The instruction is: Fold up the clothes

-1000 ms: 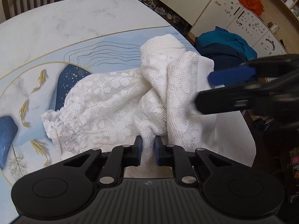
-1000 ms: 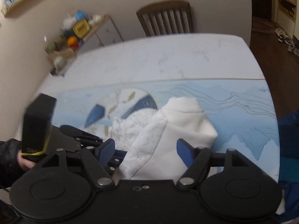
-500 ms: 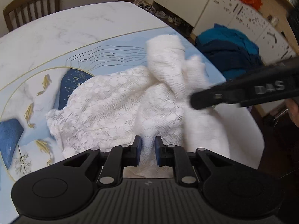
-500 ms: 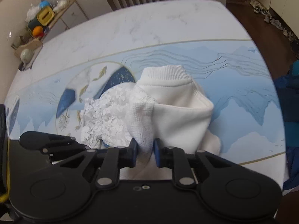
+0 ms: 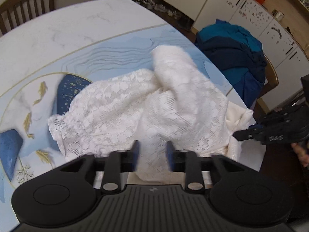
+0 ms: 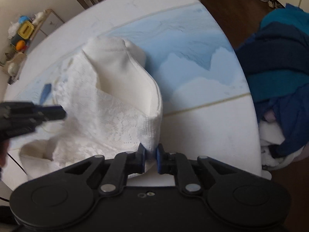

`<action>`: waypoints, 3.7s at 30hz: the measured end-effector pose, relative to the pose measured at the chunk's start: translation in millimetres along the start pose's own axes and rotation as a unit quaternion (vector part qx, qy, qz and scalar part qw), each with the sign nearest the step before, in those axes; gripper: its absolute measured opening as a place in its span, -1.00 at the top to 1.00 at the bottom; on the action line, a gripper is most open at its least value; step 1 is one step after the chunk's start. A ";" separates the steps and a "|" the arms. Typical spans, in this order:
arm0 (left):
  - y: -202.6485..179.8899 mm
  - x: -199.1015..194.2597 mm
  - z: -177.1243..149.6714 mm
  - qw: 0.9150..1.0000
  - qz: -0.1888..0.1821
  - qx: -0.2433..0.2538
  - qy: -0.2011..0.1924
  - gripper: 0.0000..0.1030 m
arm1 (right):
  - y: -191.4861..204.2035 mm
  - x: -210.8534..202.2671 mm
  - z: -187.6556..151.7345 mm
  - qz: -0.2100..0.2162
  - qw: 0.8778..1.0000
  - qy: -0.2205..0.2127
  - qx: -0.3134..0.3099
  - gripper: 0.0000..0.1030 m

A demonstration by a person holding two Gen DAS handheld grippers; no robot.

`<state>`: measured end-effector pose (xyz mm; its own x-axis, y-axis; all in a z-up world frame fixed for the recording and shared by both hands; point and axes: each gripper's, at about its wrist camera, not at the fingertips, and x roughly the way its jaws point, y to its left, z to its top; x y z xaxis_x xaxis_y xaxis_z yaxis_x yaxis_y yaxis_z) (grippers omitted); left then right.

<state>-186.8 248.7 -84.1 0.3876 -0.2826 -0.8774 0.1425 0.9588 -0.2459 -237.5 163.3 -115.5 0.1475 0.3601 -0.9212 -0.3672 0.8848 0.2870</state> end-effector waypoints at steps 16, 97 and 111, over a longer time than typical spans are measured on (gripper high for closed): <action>-16.1 -13.2 12.2 0.998 -0.026 -0.039 -0.031 0.78 | -10.3 13.0 -14.1 0.002 1.000 -0.007 -0.004 -1.00; 3.2 -40.4 -6.5 0.995 0.064 -0.074 -0.017 0.83 | 165.9 6.5 20.4 0.189 0.920 0.011 -0.342 -1.00; 117.8 -132.4 -81.1 0.941 0.139 -0.284 -0.119 0.87 | 134.8 -1.8 74.1 0.072 0.962 -0.069 -0.252 -1.00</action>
<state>-295.1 401.5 -30.3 0.5407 0.0475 -0.8399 -0.4783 0.8387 -0.2604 -219.2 303.8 -55.7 0.1700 0.5351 -0.8275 -0.7871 0.5790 0.2127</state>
